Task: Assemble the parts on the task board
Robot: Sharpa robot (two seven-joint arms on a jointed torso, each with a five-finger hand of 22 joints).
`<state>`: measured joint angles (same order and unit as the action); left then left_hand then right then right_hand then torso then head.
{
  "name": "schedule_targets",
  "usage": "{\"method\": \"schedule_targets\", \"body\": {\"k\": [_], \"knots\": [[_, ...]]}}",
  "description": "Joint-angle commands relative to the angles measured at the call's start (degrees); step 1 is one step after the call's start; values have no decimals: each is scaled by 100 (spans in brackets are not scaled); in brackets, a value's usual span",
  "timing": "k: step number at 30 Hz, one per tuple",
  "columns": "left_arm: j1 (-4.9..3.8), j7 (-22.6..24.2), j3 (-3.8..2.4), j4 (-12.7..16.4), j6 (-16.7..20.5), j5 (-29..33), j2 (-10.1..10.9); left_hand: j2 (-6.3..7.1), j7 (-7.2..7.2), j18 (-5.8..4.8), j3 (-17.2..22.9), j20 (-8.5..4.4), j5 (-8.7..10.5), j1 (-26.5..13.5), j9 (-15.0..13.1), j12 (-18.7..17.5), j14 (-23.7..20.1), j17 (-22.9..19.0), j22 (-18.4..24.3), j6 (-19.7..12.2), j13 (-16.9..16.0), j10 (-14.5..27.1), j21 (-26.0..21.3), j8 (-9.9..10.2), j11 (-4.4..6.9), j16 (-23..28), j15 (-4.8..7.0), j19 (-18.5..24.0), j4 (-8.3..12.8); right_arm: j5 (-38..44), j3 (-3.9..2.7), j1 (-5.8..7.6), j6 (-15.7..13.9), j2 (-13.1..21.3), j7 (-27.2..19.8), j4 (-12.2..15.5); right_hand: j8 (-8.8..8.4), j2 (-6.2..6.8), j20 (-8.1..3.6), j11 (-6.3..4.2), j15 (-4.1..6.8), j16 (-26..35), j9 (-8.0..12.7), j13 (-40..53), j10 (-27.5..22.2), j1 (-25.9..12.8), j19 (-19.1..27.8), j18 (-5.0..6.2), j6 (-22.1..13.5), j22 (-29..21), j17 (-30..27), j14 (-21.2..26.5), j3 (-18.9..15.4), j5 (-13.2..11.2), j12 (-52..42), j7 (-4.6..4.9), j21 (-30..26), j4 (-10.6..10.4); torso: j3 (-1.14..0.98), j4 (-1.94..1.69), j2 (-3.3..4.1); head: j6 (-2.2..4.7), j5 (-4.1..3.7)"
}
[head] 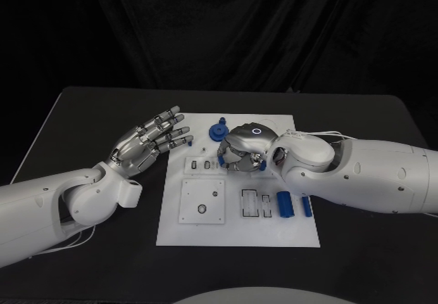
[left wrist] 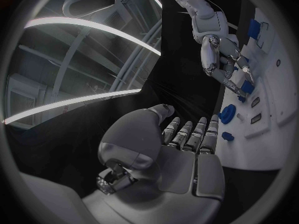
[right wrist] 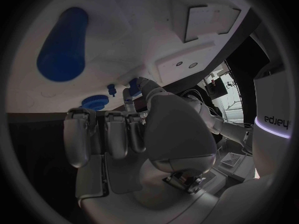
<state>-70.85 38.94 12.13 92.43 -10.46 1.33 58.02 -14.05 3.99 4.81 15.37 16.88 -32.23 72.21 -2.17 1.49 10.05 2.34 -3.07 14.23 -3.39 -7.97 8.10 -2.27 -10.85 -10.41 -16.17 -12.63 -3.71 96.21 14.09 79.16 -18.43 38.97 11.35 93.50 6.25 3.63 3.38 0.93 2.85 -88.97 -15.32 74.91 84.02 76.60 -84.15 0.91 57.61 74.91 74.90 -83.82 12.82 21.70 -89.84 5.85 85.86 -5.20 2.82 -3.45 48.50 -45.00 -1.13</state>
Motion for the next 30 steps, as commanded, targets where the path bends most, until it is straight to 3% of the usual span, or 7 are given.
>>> {"method": "schedule_targets", "body": {"k": [1, 10, 16, 20, 30], "knots": [[7, 340, -3, -1, -90, 2, -11, 4, 27, -79, 28, -4, 12, -58, 5, 22, 3, 5, 8, -14, -9, 3, -22, 0, -49, -18, -54, 36, -6, 182, 6, -37, 89, -11, 179, -18, -35, 23, 39, 57, -41, 32, 1, 1509, 598, -14, -237, 75, -28, 1097, 1298, -567, 38, -45, -16, 30, -33, 7, 2, -2, -1, -13, 3], [8, 334, -3, -17, -110, 2, -23, 4, 28, -80, 34, -4, 12, -62, 5, 22, 3, 5, 8, -15, -9, 4, -23, 0, -50, -20, -54, 37, -7, 237, 6, -64, 138, -24, 213, -34, -128, 54, 60, 78, -60, 48, 0, 1509, 598, -86, -229, 81, -143, 1086, 1274, -561, 22, -296, -16, 61, -54, 17, 1, -4, 1, -31, -3], [12, 332, -3, -26, -120, 2, -30, 4, 28, -80, 37, -4, 12, -63, 5, 21, 2, 5, 8, -16, -8, 6, -22, 1, -50, -19, -54, 36, -8, 291, 6, -76, 213, -36, 265, -43, -256, 112, 81, 101, -81, 78, 23, 1509, 598, -191, -211, 90, -409, 1067, 1229, -550, -47, -657, -16, 112, -87, 8, 3, 0, 0, -38, -1], [15, 330, -3, -29, -125, 2, -31, 4, 28, -80, 37, -4, 12, -63, 5, 21, 2, 5, 8, -16, -8, 6, -22, 1, -50, -19, -54, 36, -8, 305, 6, -83, 265, -37, 281, -45, -272, 167, 81, 87, -74, 55, 55, 1509, 598, -237, -226, 84, -674, 1085, 1263, -559, -145, -1077, -16, 132, -76, 13, 3, 0, -2, -43, 2], [23, 331, -3, -33, -130, 2, -29, 2, 29, -81, 42, -4, 11, -65, 6, 20, -1, 4, 8, -20, -7, 8, -22, 1, -51, -17, -54, 35, -9, 311, 6, -91, 130, -12, 190, -46, -261, 205, 54, 48, -42, 61, 150, 1509, 598, -263, -227, 86, -1053, 1088, 1253, -558, -328, -1564, -16, 118, -91, -38, 2, -1, -1, -41, 8]]}}
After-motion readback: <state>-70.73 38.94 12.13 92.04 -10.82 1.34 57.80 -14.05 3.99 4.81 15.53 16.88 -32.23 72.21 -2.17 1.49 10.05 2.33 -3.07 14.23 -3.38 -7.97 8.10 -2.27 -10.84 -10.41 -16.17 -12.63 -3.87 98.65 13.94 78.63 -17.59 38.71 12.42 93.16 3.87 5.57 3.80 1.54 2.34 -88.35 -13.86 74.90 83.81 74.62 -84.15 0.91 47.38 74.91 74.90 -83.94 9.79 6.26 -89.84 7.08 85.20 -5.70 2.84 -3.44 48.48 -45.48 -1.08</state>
